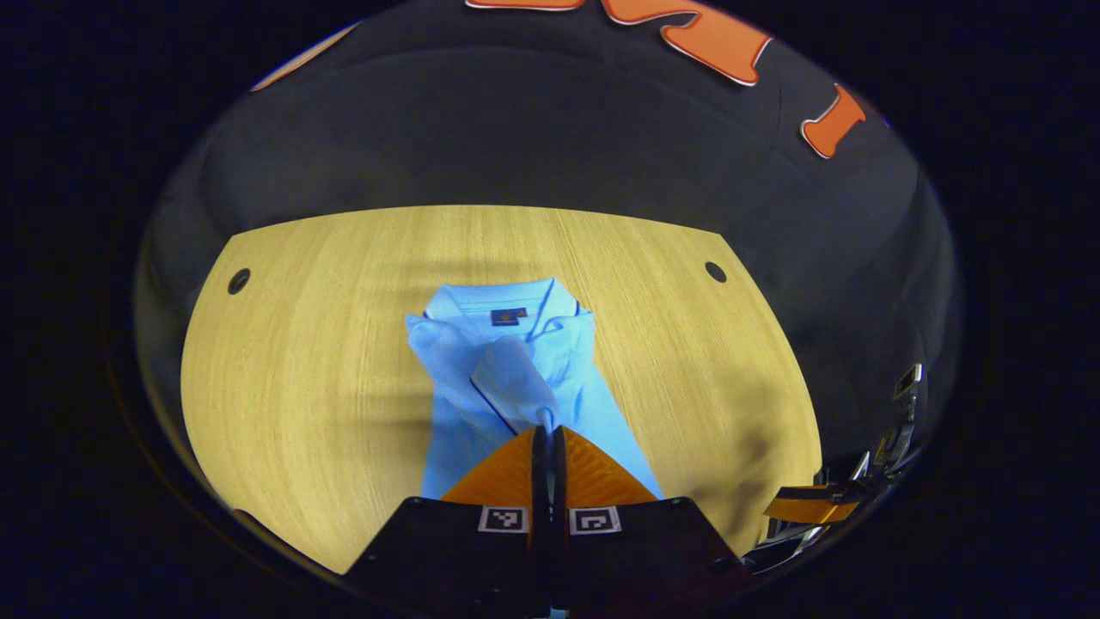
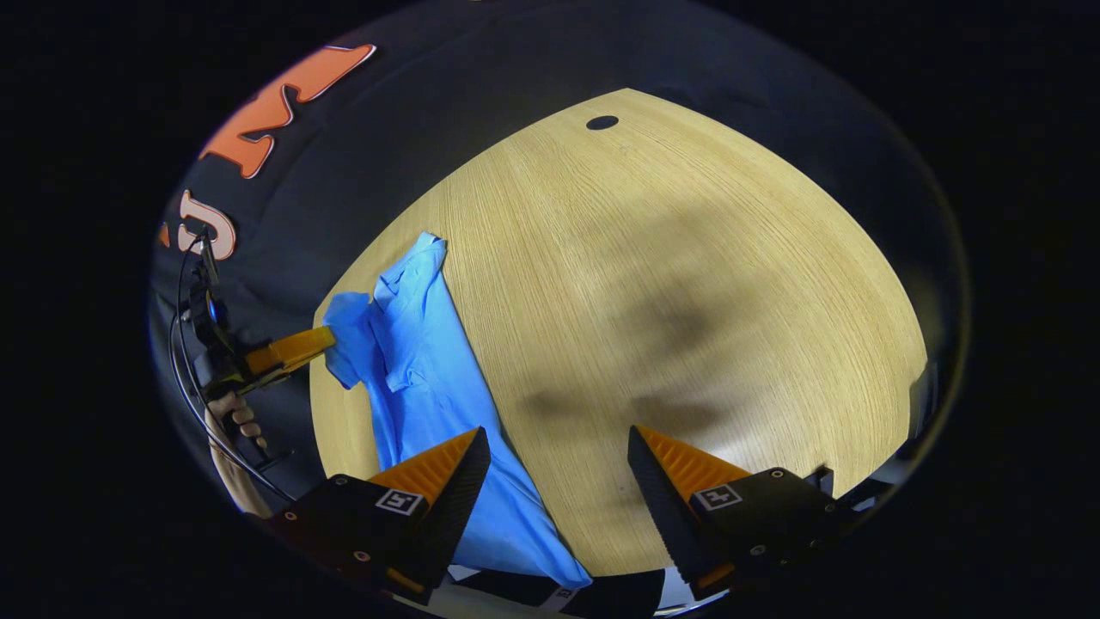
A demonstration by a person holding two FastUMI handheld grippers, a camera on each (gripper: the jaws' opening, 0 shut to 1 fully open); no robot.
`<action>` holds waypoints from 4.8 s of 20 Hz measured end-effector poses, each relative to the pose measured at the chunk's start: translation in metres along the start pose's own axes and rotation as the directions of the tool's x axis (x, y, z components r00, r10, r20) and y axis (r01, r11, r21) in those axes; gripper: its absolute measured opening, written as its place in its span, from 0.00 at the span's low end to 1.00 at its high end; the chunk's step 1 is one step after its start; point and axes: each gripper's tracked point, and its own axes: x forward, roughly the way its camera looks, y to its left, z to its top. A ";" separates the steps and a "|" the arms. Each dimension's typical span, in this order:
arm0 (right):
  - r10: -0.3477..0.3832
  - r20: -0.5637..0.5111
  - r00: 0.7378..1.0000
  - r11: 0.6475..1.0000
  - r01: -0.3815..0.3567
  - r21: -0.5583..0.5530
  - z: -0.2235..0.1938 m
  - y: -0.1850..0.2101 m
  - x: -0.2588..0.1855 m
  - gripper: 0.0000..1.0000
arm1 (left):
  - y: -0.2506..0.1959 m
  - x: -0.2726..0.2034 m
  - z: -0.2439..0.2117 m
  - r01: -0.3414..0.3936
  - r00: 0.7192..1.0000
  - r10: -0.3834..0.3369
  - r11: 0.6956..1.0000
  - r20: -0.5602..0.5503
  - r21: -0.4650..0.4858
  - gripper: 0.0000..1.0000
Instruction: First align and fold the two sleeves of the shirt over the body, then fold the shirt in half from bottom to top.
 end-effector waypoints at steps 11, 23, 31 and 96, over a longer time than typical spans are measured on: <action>-0.027 -0.026 0.999 0.999 0.026 -0.036 -0.010 -0.017 -0.006 0.98 | -0.040 0.045 -0.021 -0.038 0.997 0.040 0.999 -0.071 0.027 0.09; -0.026 -0.071 0.997 0.992 0.017 -0.124 -0.031 0.016 0.014 0.98 | -0.036 0.016 -0.048 -0.008 0.998 0.008 1.000 -0.056 -0.003 0.99; -0.048 -0.123 0.991 0.974 0.019 -0.228 -0.057 0.043 0.028 0.98 | 0.022 -0.046 -0.105 -0.077 0.995 0.074 0.996 -0.068 -0.051 1.00; -0.255 -0.153 0.955 0.891 0.171 -0.420 -0.182 0.029 0.020 0.01 | 0.020 -0.074 -0.318 -0.220 0.943 0.188 0.972 -0.275 -0.089 0.04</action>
